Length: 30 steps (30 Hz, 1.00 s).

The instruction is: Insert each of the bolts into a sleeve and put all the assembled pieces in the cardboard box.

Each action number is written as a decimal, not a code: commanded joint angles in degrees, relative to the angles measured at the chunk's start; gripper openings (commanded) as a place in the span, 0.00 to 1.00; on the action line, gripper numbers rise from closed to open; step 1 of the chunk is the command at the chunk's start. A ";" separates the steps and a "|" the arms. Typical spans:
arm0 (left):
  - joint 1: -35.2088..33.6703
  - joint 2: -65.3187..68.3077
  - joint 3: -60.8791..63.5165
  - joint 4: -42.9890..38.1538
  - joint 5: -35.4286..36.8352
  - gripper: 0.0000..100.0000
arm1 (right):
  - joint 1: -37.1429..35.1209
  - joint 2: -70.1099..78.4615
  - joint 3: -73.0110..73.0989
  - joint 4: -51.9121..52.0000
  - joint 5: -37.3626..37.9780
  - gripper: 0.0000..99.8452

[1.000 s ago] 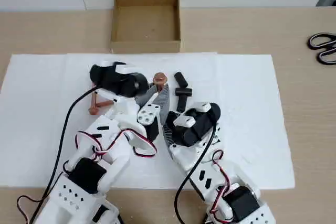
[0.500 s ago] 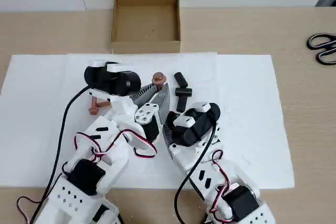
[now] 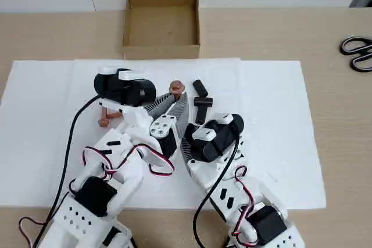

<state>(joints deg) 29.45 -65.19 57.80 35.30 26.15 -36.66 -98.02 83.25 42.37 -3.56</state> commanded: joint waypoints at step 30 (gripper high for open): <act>3.25 -1.58 -0.48 8.53 2.37 0.01 | -0.13 -0.92 -0.26 -1.54 -0.53 0.00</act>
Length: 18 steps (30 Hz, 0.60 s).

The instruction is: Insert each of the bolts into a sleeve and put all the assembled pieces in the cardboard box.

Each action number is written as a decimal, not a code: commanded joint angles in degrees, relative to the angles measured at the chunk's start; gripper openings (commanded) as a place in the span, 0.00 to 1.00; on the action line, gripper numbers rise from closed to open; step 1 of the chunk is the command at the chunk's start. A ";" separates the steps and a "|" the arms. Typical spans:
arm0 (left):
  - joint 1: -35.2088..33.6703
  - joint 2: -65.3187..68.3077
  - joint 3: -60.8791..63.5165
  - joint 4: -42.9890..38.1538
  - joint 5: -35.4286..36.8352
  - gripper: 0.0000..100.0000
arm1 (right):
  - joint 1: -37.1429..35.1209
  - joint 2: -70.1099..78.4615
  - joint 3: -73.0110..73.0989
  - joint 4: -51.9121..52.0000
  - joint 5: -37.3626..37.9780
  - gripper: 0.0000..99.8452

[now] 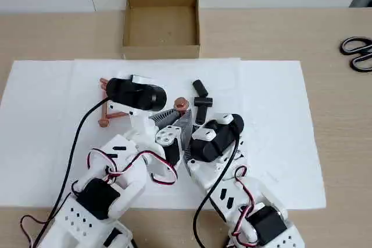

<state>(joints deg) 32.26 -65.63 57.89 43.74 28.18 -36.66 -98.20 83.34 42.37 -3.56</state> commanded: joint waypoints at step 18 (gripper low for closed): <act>0.53 -0.79 2.95 0.00 0.26 0.01 | -0.13 -0.75 -0.35 -1.54 -0.53 0.00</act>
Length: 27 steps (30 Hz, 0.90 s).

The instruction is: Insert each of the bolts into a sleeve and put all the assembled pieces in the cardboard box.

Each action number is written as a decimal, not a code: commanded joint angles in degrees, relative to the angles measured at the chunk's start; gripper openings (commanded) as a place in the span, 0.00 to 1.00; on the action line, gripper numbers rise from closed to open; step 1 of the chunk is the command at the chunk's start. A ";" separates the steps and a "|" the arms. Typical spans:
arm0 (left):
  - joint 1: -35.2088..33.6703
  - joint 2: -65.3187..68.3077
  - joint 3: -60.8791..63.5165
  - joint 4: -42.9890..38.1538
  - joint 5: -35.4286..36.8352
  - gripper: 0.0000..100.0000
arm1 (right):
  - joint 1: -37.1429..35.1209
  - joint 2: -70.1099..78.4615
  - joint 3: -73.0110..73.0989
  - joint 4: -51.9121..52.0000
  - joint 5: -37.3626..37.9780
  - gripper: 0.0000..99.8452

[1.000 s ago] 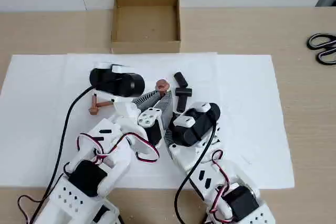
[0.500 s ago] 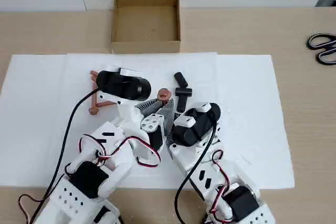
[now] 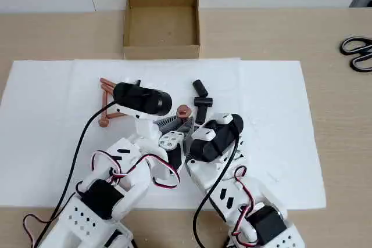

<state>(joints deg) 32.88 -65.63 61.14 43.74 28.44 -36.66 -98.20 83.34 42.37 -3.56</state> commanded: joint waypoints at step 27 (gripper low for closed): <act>-4.22 -1.32 -10.15 8.44 -4.92 0.17 | -0.13 -0.84 -0.35 -1.54 -0.44 0.00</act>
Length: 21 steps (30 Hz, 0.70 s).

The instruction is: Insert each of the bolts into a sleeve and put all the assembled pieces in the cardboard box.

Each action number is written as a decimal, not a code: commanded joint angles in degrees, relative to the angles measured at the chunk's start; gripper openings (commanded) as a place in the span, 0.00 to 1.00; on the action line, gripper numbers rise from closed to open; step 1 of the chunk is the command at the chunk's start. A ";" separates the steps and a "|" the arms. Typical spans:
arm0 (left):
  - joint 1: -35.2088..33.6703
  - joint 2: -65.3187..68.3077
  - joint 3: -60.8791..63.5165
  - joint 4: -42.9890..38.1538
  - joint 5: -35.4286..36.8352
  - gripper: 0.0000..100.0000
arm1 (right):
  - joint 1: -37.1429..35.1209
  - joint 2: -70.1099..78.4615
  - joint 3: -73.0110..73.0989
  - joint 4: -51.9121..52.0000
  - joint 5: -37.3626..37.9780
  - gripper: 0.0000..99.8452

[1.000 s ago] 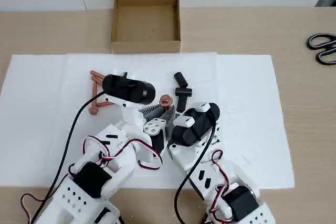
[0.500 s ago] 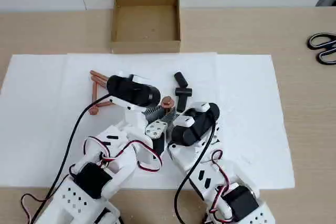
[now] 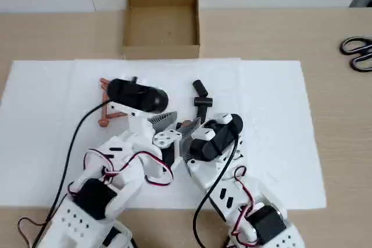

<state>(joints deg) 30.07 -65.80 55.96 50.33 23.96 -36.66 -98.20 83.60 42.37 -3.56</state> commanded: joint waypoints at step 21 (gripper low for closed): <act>-40.44 -1.14 -30.11 38.33 -29.01 0.18 | 22.81 13.85 -20.13 10.86 7.03 0.00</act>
<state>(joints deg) -9.93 -66.86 27.91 86.46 -3.65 -16.53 -91.52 74.99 53.10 0.92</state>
